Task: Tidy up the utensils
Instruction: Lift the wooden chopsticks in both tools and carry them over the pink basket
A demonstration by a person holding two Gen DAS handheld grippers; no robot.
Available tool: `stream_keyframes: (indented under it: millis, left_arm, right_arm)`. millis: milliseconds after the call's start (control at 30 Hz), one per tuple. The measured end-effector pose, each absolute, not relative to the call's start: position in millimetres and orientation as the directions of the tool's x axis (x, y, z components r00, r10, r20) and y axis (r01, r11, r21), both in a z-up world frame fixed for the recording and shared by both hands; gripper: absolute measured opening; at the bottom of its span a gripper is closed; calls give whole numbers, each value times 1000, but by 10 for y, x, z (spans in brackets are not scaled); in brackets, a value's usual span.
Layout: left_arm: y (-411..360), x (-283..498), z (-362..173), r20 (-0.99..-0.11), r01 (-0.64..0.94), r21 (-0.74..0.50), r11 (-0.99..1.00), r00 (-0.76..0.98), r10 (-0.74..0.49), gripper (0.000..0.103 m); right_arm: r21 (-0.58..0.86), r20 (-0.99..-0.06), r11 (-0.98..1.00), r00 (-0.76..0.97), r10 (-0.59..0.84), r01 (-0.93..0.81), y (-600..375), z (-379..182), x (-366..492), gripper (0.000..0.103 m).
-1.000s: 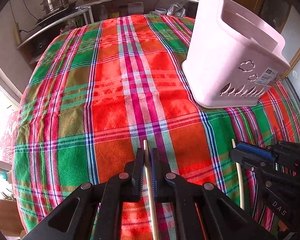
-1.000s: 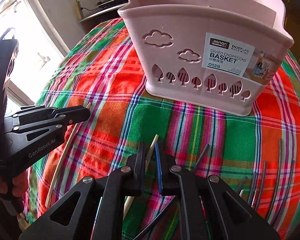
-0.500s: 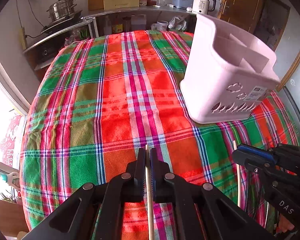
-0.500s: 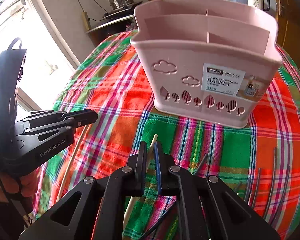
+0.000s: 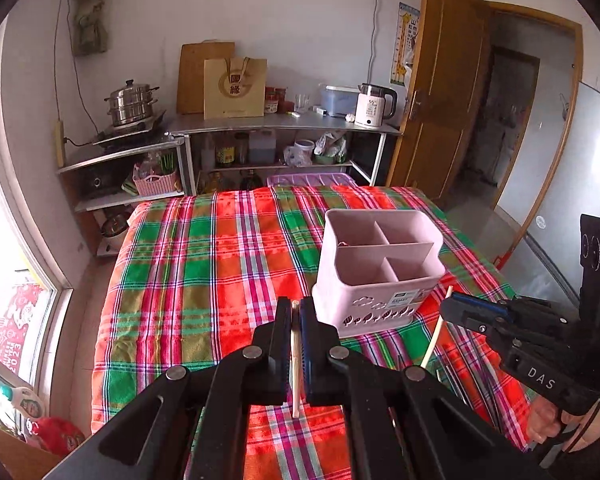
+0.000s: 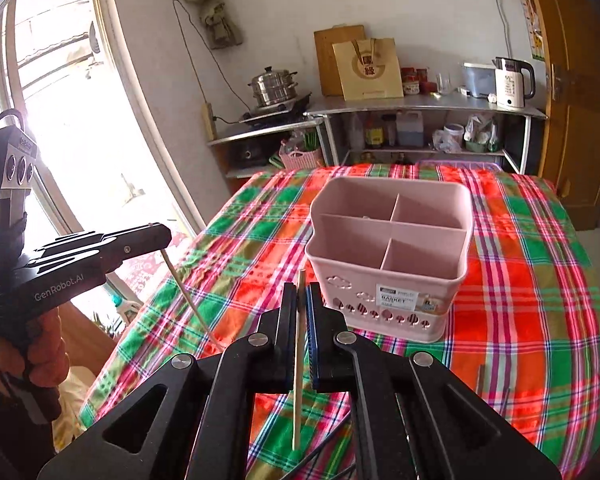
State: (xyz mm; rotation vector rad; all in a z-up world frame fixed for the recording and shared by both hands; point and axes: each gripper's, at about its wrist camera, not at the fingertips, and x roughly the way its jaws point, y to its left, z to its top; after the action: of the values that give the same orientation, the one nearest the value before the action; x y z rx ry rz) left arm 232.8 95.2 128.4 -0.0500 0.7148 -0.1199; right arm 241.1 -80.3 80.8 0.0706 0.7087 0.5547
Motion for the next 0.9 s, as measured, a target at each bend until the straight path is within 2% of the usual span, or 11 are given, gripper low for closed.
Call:
stream_keyframes:
  millis: [133, 567, 900]
  left_arm:
    - [918, 2270, 1364, -636, 104, -91, 990, 759, -138, 4]
    - [775, 2277, 1517, -639, 140, -117, 983, 747, -182, 4]
    - [660, 2556, 2081, -550, 185, -162, 969, 798, -244, 4]
  right_arm:
    - [232, -554, 851, 654, 514, -472, -816, 907, 2359, 5]
    - [210, -494, 842, 690, 530, -497, -1036, 1091, 2338, 4]
    - [191, -383, 865, 776, 502, -465, -1276, 1561, 2572, 5]
